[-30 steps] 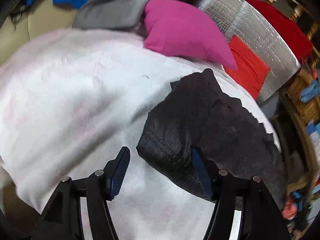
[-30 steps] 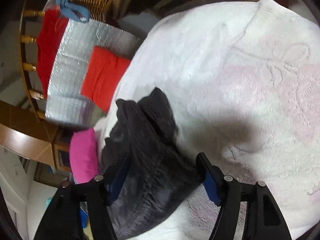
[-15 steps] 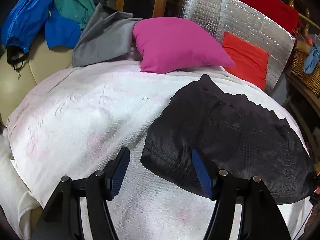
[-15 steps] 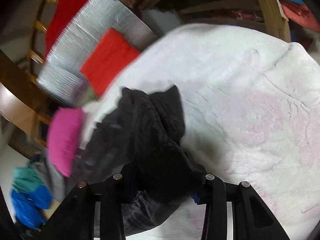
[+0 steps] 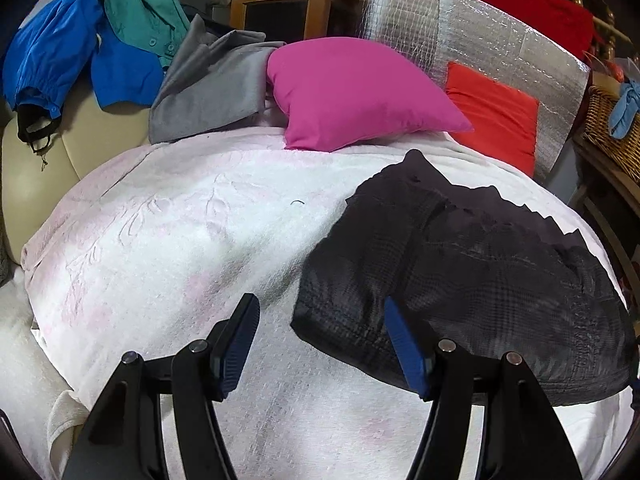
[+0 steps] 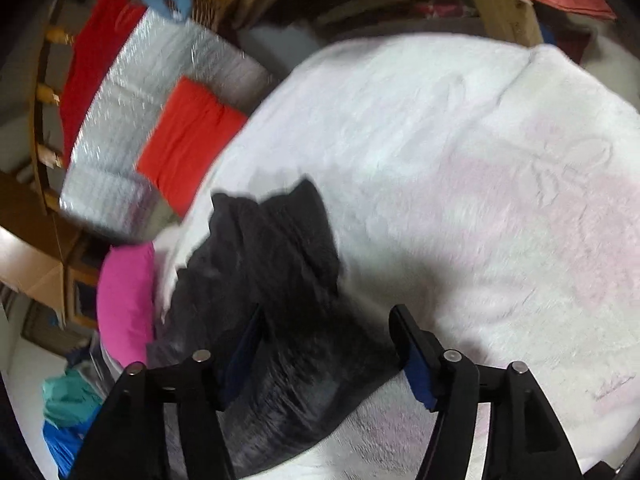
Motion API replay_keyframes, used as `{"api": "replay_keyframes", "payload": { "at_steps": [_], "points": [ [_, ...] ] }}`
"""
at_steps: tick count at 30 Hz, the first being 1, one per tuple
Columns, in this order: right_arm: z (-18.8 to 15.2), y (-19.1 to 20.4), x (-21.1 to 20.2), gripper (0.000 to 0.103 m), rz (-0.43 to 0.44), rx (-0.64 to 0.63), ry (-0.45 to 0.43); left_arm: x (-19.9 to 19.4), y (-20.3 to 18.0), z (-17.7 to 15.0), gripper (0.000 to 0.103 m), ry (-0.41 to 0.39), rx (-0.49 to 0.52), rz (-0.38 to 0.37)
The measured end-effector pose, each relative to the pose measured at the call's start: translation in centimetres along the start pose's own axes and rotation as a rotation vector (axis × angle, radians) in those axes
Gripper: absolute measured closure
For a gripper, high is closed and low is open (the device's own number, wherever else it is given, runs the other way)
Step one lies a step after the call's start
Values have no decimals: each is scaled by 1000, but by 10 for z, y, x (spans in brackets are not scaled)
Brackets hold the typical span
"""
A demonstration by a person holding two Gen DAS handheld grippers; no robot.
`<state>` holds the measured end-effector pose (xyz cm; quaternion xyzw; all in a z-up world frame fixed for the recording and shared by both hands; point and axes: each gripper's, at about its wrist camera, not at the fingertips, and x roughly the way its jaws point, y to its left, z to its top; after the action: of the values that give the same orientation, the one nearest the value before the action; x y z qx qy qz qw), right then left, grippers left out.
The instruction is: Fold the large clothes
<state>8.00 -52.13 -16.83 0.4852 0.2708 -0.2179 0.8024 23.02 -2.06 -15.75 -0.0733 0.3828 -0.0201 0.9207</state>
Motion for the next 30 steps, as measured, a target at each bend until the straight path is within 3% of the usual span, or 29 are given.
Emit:
{"api": "replay_keyframes", "payload": {
  "at_steps": [4, 8, 11, 14, 18, 21, 23, 24, 25, 28, 30],
  "points": [
    [21, 3, 2, 27, 62, -28, 32, -10, 25, 14, 27, -27, -80, -27],
    [40, 3, 32, 21, 111, -56, 179, -5, 43, 33, 22, -10, -138, -147],
    [42, -3, 55, 21, 157, -20, 290, 19, 36, 47, 22, 73, -76, -216],
    [45, 0, 77, 21, 132, -57, 358, 53, 23, 51, 22, 205, -27, -328],
    [47, 1, 91, 19, 168, -83, 398, 91, 8, 41, 22, 395, -63, -408],
    [44, 4, 107, 19, 240, -74, 462, 99, 1, 37, 22, 418, -73, -418],
    [40, 16, 109, 24, 208, -137, 445, 99, -2, 37, 22, 404, -77, -422],
    [37, 21, 111, 33, 190, -164, 433, 99, -3, 37, 24, 388, -83, -425],
    [36, 25, 112, 47, 178, -181, 428, 97, -4, 37, 33, 378, -85, -427],
    [35, 39, 105, 66, 175, -223, 388, 91, -9, 41, 56, 336, -70, -429],
    [40, 49, 92, 69, 192, -244, 328, 86, -9, 45, 61, 303, -61, -429]
  ]
}}
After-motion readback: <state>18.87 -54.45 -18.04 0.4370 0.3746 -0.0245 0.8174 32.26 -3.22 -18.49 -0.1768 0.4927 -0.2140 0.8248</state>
